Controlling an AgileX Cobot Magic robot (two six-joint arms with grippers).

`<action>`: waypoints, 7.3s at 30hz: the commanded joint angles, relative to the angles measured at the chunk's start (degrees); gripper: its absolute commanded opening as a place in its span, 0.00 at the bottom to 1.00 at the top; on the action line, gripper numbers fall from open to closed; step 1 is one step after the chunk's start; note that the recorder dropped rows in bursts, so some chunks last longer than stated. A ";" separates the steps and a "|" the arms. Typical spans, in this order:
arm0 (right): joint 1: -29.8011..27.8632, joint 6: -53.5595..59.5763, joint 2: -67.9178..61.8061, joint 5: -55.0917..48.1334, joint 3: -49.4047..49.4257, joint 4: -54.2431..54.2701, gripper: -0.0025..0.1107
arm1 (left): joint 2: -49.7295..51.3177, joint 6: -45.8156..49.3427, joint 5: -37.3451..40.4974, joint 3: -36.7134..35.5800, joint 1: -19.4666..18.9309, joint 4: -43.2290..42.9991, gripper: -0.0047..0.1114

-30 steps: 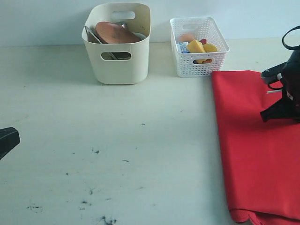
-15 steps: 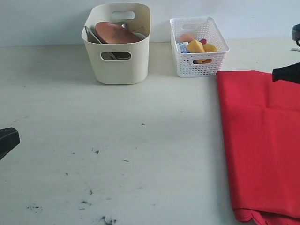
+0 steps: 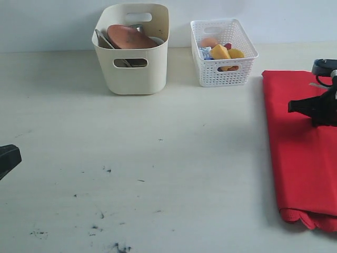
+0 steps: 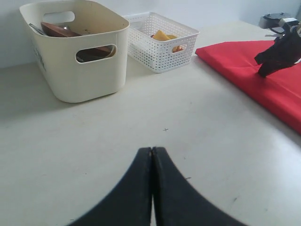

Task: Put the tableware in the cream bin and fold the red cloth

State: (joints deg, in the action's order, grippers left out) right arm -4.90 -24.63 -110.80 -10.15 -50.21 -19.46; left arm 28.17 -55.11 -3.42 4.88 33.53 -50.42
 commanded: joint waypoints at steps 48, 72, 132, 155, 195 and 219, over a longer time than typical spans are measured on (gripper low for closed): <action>-0.90 -2.35 -8.11 -14.75 -26.01 1.33 0.02 | -0.36 -2.37 -0.46 -0.40 0.08 -0.28 0.05; -4.40 -11.50 -7.21 4.37 -8.52 -14.86 0.02 | -0.36 -2.67 0.03 -0.40 0.08 -0.31 0.05; -0.45 -3.87 40.78 9.42 11.75 18.01 0.02 | -16.58 -2.34 4.02 -4.22 -9.10 -1.47 0.05; -0.45 -3.87 40.78 9.42 11.75 18.01 0.02 | -28.17 26.29 -2.80 -4.88 -32.60 26.38 0.05; -0.45 -3.87 40.78 9.42 11.75 18.01 0.02 | -28.17 50.88 18.02 -4.88 -32.27 50.03 0.05; -0.45 13.66 43.77 -12.27 15.48 34.73 0.02 | -28.17 50.88 18.02 -4.88 -32.27 50.03 0.05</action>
State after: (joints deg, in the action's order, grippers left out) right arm -5.40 -18.48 -68.83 -23.65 -36.51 9.85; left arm 0.35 -4.52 14.58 -0.03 0.97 -0.94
